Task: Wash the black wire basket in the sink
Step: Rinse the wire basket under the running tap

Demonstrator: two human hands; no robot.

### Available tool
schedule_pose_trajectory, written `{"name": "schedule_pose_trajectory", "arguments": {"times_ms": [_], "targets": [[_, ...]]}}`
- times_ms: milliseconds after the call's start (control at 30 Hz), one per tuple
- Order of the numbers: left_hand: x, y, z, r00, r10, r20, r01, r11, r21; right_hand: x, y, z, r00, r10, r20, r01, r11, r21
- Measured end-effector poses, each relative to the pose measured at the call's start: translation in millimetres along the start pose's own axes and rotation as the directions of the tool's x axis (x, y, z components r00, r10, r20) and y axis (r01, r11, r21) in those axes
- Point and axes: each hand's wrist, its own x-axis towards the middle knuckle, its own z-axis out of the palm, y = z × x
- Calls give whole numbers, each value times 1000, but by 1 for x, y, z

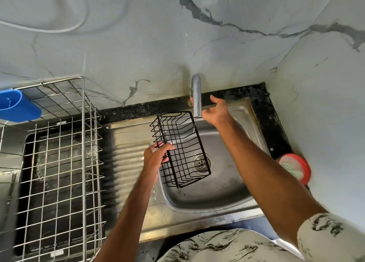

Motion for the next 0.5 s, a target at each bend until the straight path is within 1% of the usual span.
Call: {"name": "schedule_pose_trajectory", "arguments": {"times_ms": [100, 133, 167, 200, 233, 267, 300, 333, 367, 400, 433, 500], "targets": [[-6, 2, 2, 1000, 7, 4, -7, 1000, 3, -9, 2, -4, 999, 3, 54, 0, 999, -50], [-8, 2, 2, 1000, 10, -1, -10, 1000, 4, -19, 5, -5, 998, -8, 63, 15, 994, -111], [-11, 2, 3, 1000, 12, -4, -12, 1000, 6, -27, 6, -9, 997, -36, 67, 49, 977, -207], [-14, 3, 3, 1000, 14, -5, -14, 1000, 8, -35, 7, -16, 995, -73, 70, 92, 937, -338], [-17, 3, 4, 1000, 18, -8, -18, 1000, 10, -41, 8, -25, 989, -122, 81, 146, 864, -482], [-19, 4, 5, 1000, 18, -13, -18, 1000, 16, -48, 9, -35, 979, -177, 97, 198, 750, -631], [-21, 4, 6, 1000, 21, -18, -21, 1000, 19, -54, 13, -46, 967, -223, 123, 235, 587, -775], [-24, 3, 7, 999, 20, -25, -20, 1000, 17, -62, 18, -57, 957, -248, 151, 243, 400, -883], [-28, 3, 7, 999, 19, -29, -18, 1000, 19, -69, 24, -69, 952, -253, 171, 231, 232, -945], [-32, 3, 8, 999, 19, -33, -18, 999, 29, -78, 31, -79, 953, -237, 189, 219, 109, -969], [-35, 3, 8, 999, 15, -36, -13, 999, 48, -87, 40, -89, 954, -209, 217, 228, 31, -973], [-49, 5, 9, 1000, 6, -27, -3, 995, 97, -106, 57, -106, 937, -158, 311, 299, -95, -949]]}}
